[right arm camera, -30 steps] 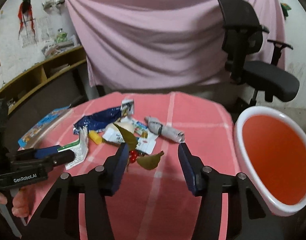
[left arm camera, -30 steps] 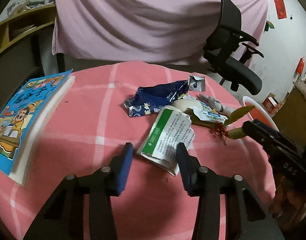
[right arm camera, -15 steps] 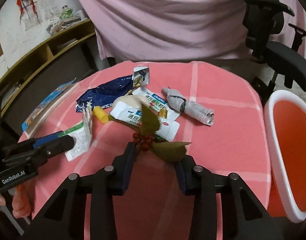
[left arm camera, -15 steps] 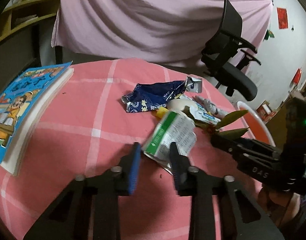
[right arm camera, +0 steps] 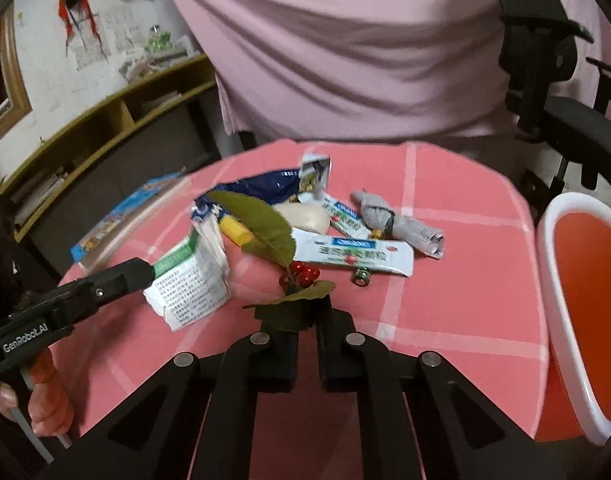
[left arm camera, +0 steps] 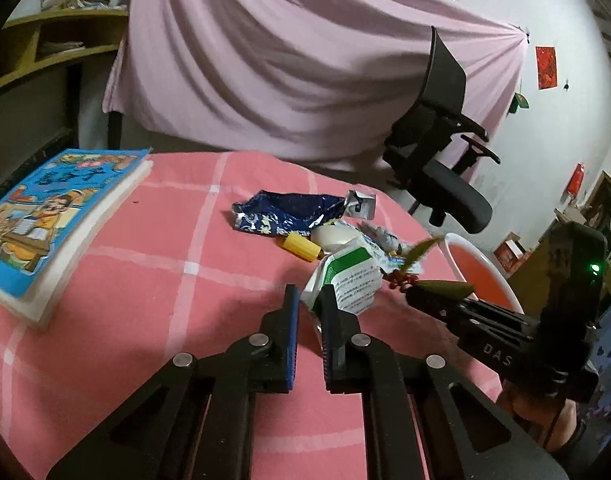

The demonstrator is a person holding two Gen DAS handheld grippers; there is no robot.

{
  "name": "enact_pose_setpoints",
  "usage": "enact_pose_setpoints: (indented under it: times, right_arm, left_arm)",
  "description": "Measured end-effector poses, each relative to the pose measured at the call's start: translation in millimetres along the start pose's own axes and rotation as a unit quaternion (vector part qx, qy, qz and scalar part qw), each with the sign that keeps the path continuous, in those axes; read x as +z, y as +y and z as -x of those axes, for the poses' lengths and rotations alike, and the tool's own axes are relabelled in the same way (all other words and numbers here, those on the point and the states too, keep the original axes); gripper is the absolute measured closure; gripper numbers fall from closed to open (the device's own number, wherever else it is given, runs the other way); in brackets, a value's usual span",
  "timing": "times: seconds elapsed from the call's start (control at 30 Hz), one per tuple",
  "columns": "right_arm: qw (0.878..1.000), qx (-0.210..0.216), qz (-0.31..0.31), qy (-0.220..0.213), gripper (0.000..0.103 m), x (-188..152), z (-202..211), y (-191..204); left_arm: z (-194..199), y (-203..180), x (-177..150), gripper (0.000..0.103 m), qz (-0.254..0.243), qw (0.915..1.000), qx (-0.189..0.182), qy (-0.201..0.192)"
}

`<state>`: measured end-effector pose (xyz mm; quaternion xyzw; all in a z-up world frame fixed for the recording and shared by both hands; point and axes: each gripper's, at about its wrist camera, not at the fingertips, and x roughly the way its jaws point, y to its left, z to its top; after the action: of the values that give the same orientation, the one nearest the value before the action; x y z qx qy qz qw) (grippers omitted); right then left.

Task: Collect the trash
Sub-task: 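Grasp the berry sprig with the right tool while the left tool grasps the white-green paper packet, then lift the berry sprig with the right tool while the left tool lifts the paper packet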

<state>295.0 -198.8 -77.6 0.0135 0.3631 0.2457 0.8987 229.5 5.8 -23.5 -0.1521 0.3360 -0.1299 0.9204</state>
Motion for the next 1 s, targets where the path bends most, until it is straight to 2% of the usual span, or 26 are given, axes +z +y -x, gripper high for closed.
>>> enact_pose_setpoints:
  times: [0.13,0.3,0.5,0.67,0.87,1.0]
  right_arm:
    - [0.999,-0.009,0.024,-0.034,0.097,-4,14,16]
    - [0.996,-0.017,0.05,-0.077,0.097,-8,30,29]
    - [0.991,-0.021,0.039,-0.125,0.097,-11,48,26]
    - [0.989,-0.018,0.032,-0.145,0.097,-13,58,23]
    - [0.987,-0.012,0.024,-0.157,0.098,-15,66,21]
    - [0.987,-0.009,0.013,-0.159,0.098,-15,69,15]
  left_arm:
    - [17,-3,-6,0.098,0.008,0.9996,0.006,-0.027]
    - [35,-15,-14,0.101,-0.008,0.9972,0.033,-0.066]
    - [48,-30,-27,0.101,-0.021,0.9941,0.061,-0.088]
    - [52,-37,-32,0.101,-0.02,0.9933,0.064,-0.094]
    - [57,-60,-26,0.101,-0.051,0.9899,0.066,-0.114]
    - [53,-65,-25,0.101,-0.047,0.9911,0.065,-0.107]
